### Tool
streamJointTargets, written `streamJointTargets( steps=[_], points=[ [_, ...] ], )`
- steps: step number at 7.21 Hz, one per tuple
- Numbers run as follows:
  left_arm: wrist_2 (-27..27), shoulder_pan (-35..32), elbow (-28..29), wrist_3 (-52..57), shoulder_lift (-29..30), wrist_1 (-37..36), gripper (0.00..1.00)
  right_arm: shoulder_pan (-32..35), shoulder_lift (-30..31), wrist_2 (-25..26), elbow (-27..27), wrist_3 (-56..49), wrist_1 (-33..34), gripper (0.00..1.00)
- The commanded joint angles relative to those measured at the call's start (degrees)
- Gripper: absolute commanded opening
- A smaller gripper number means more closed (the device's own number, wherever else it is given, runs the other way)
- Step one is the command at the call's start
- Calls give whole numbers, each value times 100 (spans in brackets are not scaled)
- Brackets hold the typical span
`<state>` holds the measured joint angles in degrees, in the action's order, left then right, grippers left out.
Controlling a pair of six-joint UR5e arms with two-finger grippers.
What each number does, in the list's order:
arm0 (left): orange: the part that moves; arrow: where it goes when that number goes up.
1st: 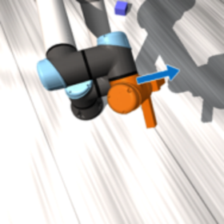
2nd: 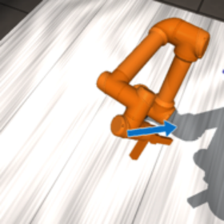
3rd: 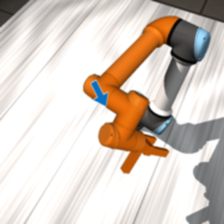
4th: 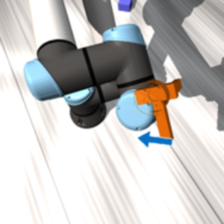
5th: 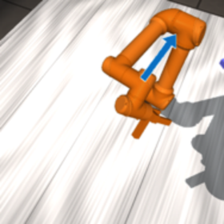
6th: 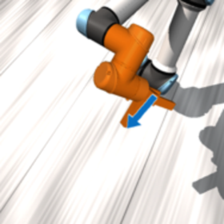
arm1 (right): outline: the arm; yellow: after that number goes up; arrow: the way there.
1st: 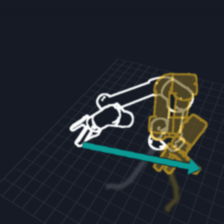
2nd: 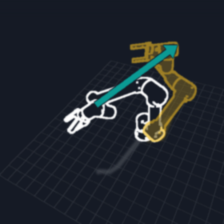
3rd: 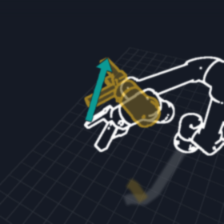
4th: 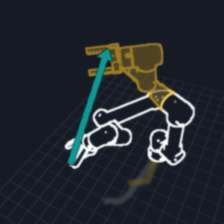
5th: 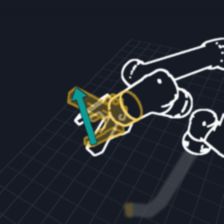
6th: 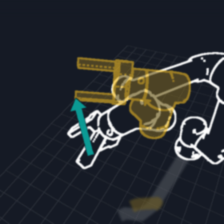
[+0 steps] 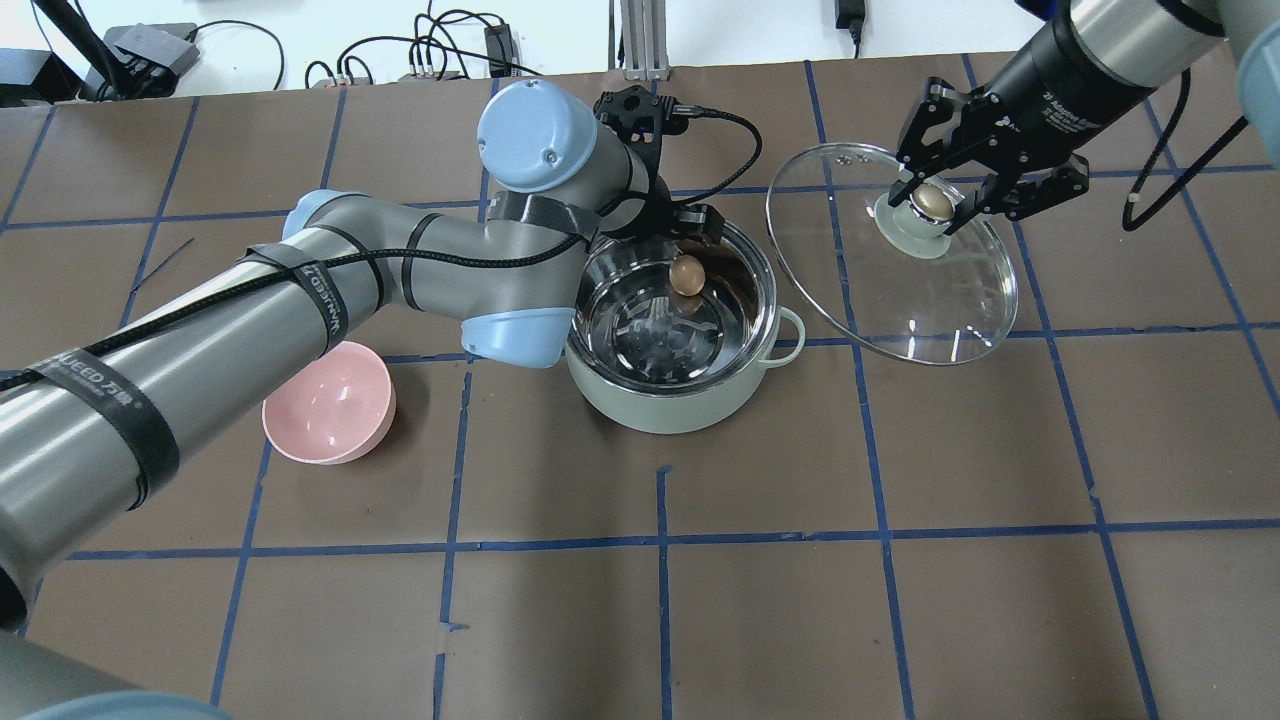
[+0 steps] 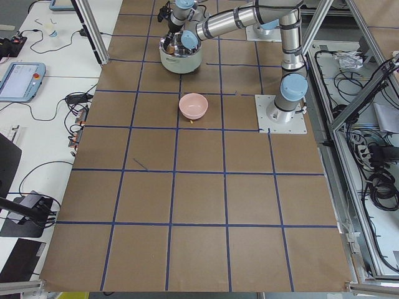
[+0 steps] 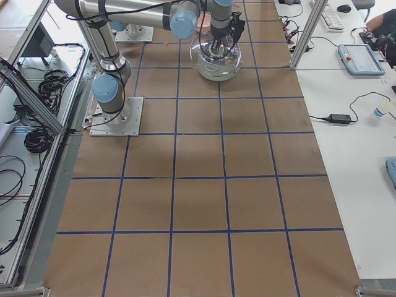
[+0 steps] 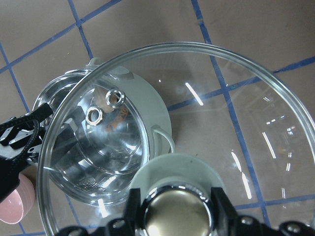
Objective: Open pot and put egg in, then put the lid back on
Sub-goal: 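Withdraw the left gripper while the right gripper brings the lid over the pot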
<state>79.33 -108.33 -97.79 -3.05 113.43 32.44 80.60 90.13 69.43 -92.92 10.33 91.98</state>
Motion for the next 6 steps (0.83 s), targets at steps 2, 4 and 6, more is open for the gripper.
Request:
streamJointTargets(
  steps=[2, 4, 6],
  points=[
    [213, 504, -46, 15, -959, 1196, 99, 314, 5, -166, -85, 109, 30, 50],
    [206, 1092, 22, 250, -1759, 2567, 100, 430, -4, -167, -139, 232, 74, 50],
    [510, 1252, 67, 470, -2533, 3763, 100, 744, -65, -185, -139, 616, 135, 49]
  ],
)
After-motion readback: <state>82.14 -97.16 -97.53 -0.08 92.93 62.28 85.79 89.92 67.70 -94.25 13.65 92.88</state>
